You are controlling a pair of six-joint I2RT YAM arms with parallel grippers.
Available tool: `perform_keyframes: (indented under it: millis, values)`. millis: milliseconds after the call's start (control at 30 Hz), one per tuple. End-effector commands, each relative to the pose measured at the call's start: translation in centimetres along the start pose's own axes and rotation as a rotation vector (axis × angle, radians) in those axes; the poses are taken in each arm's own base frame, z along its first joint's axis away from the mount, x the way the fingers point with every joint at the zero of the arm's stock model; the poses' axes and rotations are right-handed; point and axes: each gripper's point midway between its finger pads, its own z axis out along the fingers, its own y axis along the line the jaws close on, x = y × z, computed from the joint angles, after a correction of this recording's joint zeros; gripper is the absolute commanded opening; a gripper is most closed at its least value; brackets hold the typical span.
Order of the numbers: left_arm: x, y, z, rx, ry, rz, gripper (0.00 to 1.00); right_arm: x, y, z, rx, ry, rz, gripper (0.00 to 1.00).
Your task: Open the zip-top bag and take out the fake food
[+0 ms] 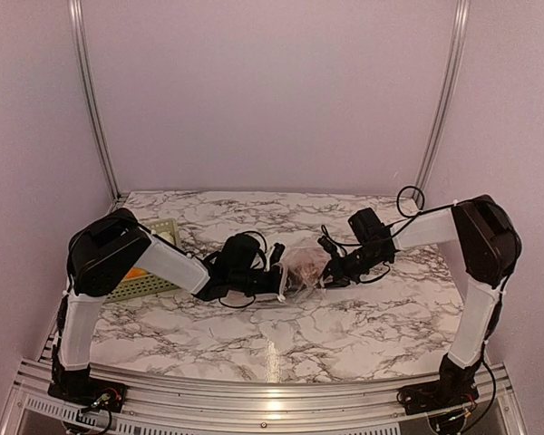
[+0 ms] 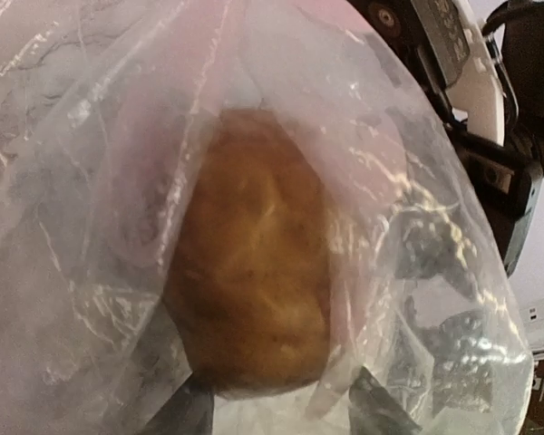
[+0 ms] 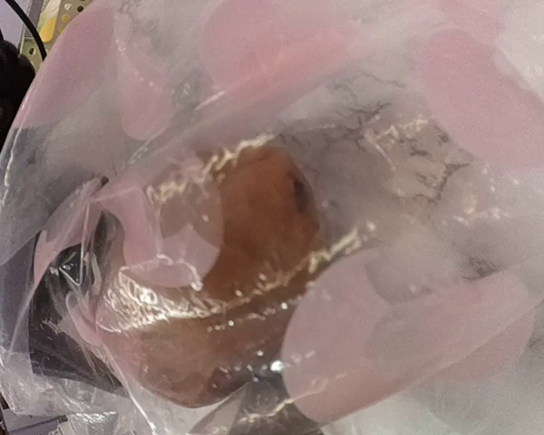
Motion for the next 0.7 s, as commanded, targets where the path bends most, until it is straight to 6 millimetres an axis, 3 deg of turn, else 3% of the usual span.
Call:
perform_keyframes:
  millis: [0, 200, 300, 467, 667]
  values:
    - [0.5, -1.6, -3.9, 0.037, -0.02, 0.057, 0.47, -0.6, 0.3, -1.6, 0.018, -0.014, -0.036, 0.0]
    - [-0.7, 1.0, -9.2, -0.073, -0.163, 0.015, 0.37, 0.8, -2.0, -3.8, 0.063, -0.041, 0.017, 0.0]
    - [-1.1, 2.5, -10.5, -0.145, -0.213, 0.0, 0.33, 1.3, -2.5, -3.8, 0.056, -0.038, 0.035, 0.0]
    - [-0.5, 1.7, -8.2, -0.177, -0.136, 0.111, 0.41, 0.7, -0.8, -2.9, 0.009, -0.03, 0.005, 0.0]
    - [-1.6, 1.9, -5.7, -0.168, -0.147, 0.096, 0.42, 0.5, 1.1, -1.1, -0.02, 0.014, -0.05, 0.0]
